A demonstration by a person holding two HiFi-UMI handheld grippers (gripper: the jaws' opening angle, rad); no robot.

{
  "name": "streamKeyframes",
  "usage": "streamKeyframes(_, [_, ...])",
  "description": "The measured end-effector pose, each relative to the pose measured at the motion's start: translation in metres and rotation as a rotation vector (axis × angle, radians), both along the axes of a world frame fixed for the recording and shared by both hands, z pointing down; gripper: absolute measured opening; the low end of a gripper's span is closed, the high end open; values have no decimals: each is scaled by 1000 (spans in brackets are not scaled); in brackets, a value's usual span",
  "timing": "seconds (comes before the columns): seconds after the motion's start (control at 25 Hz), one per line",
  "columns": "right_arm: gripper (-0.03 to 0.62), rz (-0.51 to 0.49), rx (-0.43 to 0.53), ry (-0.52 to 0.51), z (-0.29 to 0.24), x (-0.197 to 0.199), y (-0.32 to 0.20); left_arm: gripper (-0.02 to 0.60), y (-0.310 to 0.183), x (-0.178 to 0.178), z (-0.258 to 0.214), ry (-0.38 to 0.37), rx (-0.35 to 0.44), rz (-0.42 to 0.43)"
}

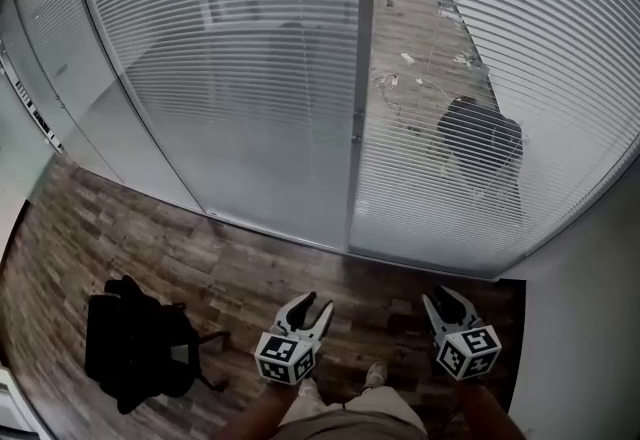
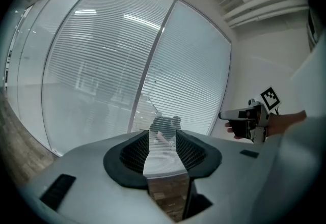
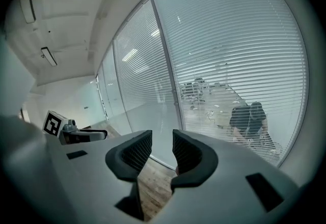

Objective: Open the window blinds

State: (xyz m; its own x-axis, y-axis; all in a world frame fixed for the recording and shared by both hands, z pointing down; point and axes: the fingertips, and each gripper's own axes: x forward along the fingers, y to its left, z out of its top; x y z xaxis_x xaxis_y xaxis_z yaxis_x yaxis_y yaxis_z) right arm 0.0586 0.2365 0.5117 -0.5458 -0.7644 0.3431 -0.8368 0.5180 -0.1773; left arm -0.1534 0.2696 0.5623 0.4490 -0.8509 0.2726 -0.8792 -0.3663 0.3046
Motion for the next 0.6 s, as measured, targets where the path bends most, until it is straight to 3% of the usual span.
streamKeyframes(0.2, [121,11,-19,11,-1,-36,17,158,13,-30,-4,19,-8,39])
streamKeyframes(0.4, [121,11,-43,3,-6,-54,26,158,21,-29,-12,51,-28,106])
streamKeyframes(0.6, [121,-20,-29,-12,5,-70,32,158,25,-37,-6,23,-2,116])
